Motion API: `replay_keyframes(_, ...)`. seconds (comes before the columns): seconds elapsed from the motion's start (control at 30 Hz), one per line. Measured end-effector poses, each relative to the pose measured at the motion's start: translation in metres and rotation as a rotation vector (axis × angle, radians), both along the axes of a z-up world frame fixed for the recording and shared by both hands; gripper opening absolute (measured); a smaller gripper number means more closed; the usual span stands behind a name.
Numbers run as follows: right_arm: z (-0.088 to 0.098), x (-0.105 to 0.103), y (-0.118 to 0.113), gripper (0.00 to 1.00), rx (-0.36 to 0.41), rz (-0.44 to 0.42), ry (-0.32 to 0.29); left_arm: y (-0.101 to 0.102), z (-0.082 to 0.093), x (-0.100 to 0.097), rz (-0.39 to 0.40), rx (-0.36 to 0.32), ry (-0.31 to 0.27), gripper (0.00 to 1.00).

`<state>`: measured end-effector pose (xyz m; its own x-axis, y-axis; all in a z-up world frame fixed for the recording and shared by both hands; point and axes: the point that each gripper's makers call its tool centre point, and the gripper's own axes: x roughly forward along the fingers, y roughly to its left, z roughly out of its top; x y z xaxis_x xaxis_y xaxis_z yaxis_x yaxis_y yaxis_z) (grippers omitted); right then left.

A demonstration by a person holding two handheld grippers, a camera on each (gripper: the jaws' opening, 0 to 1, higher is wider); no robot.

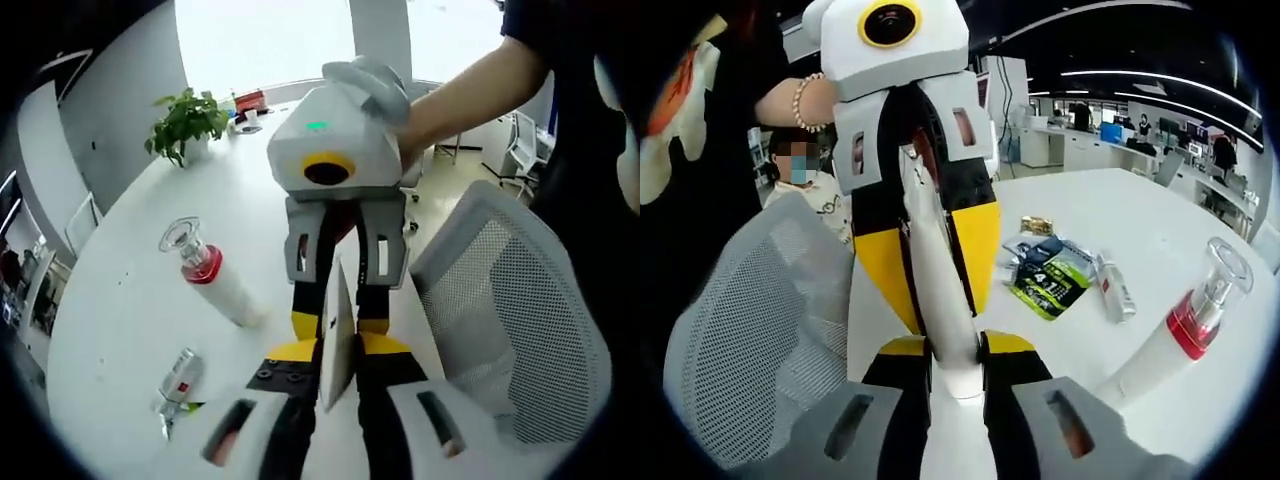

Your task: Arrange the skincare products in the storage area until every visible bottle or jar stands upright without overlapping.

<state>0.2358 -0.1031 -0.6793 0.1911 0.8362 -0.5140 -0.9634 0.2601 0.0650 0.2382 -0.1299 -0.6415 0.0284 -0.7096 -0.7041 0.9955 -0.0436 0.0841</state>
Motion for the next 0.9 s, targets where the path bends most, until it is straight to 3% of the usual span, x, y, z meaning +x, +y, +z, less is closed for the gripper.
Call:
replay_keyframes(0.37,0.0,0.008,-0.002,0.2,-0.014,-0.022,-0.024,-0.005,-0.004,0.005,-0.035,0.01,-0.061,0.2)
replay_keyframes(0.47,0.003,0.013,-0.009,0.22,0.019,-0.098,-0.018,-0.006,-0.003,0.011,-0.035,0.004,-0.075,0.2)
replay_keyframes(0.63,0.001,0.012,-0.027,0.36,0.036,-0.19,-0.004,-0.007,-0.002,0.024,-0.035,0.0,-0.098,0.2)
replay_keyframes(0.9,-0.007,0.009,-0.055,0.44,0.054,-0.308,0.027,-0.015,-0.001,0.052,-0.029,-0.007,-0.118,0.21)
